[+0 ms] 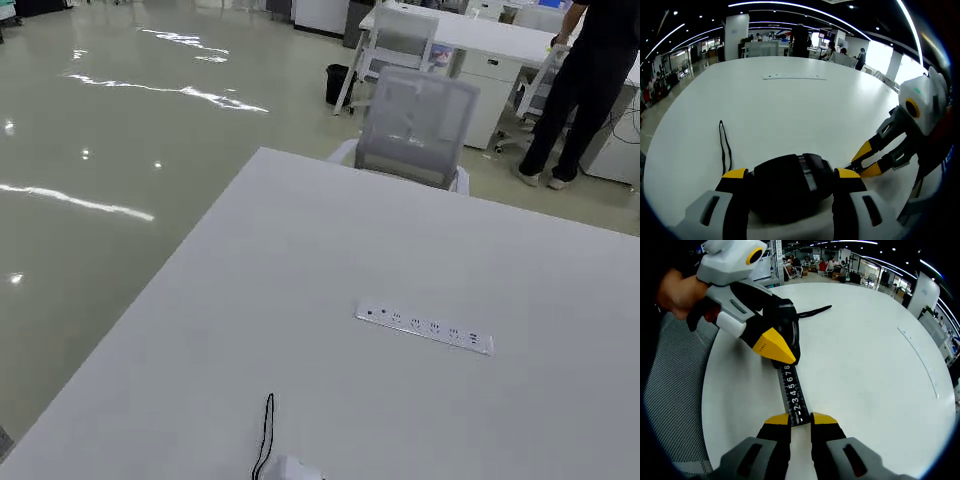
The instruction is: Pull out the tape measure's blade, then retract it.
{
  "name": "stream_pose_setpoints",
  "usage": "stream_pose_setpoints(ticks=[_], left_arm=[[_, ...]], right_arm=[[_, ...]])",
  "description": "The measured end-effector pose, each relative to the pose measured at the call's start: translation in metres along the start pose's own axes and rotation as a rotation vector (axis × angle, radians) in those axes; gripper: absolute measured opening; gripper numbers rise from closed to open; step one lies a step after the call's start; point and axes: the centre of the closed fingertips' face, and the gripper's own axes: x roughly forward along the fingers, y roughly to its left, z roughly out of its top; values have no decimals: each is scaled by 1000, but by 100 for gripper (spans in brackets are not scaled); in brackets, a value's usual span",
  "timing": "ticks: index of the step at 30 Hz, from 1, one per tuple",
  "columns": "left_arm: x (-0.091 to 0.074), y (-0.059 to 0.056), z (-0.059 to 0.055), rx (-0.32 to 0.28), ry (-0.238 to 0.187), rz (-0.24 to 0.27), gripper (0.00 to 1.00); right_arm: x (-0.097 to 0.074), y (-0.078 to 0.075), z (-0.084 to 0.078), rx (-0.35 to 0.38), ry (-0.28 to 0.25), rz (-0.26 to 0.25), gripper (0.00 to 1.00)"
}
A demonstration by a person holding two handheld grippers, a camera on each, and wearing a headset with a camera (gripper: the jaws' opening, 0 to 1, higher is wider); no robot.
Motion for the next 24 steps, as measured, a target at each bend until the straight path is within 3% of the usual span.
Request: stream_pose_setpoints(ticks=[24], left_arm=[[0,0,1,-4,-2,-4,64]], right_arm=[[6,3,11,-10,-11,11,13]])
